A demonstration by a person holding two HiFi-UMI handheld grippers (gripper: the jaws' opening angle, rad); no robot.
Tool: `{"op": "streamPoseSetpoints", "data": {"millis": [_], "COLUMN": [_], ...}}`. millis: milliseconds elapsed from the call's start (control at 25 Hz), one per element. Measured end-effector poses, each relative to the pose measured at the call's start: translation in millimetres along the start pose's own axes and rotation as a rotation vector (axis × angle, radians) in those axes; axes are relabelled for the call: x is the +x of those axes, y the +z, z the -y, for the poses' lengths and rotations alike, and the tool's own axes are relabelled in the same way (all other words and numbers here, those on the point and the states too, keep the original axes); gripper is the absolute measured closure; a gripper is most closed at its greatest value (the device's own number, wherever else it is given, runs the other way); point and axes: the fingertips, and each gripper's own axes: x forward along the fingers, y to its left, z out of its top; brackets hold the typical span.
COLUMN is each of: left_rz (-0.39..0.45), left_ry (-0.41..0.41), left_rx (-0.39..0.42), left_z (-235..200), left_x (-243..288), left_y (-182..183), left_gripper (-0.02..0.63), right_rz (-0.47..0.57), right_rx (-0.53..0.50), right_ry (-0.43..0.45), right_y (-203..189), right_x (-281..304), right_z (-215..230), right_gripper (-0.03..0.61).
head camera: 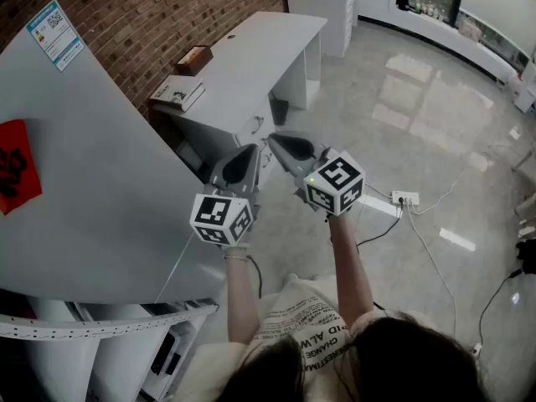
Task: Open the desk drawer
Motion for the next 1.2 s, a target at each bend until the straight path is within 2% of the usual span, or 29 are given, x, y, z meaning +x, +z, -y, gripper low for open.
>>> {"op": "streamPoseSetpoints", "data": {"millis": [600, 920, 1200], "left_rz": [-0.015, -0.04, -0.086], "left_ry": [-0.007, -0.016, 0.003], "left_rx": [-0.014, -0.046, -0.078], "left_z": [22, 51, 49], "left_x": [26, 39, 45], "left_y": [-6, -28, -50], "left_gripper": [0.615, 0.615, 0.615], "right_rz": [-0.019, -0.032, -0.065], "right_rx": [0.018, 0.04, 0.073], "right_ry": [-0.037, -0.079, -0.05], "right_y": [-5, -15, -35], "right_x": [-28, -53, -46], "right_z": [26, 48, 49], "right_gripper": [0.578, 0.578, 0.578]}}
